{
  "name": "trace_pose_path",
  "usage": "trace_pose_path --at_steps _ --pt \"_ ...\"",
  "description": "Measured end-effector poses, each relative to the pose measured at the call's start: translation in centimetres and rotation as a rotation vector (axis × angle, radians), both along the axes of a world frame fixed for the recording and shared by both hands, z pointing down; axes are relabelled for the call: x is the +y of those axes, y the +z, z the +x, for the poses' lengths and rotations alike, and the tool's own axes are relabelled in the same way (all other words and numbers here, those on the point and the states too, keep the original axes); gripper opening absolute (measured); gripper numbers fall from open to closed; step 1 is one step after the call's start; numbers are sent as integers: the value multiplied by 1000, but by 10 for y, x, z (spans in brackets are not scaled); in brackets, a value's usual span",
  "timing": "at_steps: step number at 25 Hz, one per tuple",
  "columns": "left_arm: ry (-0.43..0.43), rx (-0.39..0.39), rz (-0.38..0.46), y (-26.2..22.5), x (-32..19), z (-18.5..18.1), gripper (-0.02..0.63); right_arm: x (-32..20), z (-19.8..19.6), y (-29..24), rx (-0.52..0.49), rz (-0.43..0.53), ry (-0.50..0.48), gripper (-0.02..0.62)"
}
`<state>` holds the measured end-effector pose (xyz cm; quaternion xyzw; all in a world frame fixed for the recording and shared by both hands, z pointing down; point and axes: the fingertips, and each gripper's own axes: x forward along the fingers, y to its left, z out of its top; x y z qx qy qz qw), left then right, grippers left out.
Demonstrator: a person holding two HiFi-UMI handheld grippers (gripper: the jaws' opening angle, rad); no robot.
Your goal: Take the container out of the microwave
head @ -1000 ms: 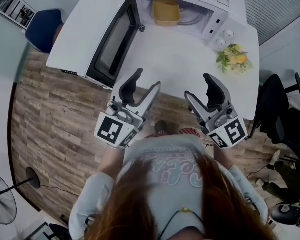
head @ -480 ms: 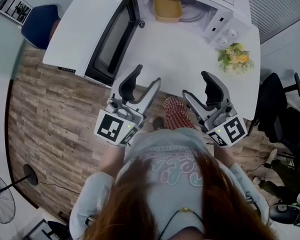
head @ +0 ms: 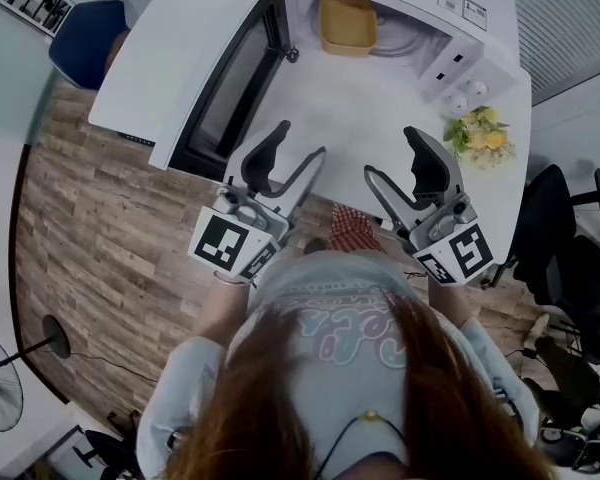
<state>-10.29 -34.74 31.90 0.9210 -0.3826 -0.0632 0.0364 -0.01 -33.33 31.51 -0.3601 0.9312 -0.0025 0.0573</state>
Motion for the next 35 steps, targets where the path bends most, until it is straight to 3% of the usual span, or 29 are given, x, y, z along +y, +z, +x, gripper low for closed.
trace_pose_path --at_steps 11,20,35 --pt "-28 -9 -23 10 -60 17 213 -63 3 12 11 -36 -49 302" --pt "-42 -14 -67 30 -103 24 241 -114 13 37 25 -88 -27 302" --pt "-65 -93 -118 78 -165 32 257 -190 17 86 71 -149 23 302"
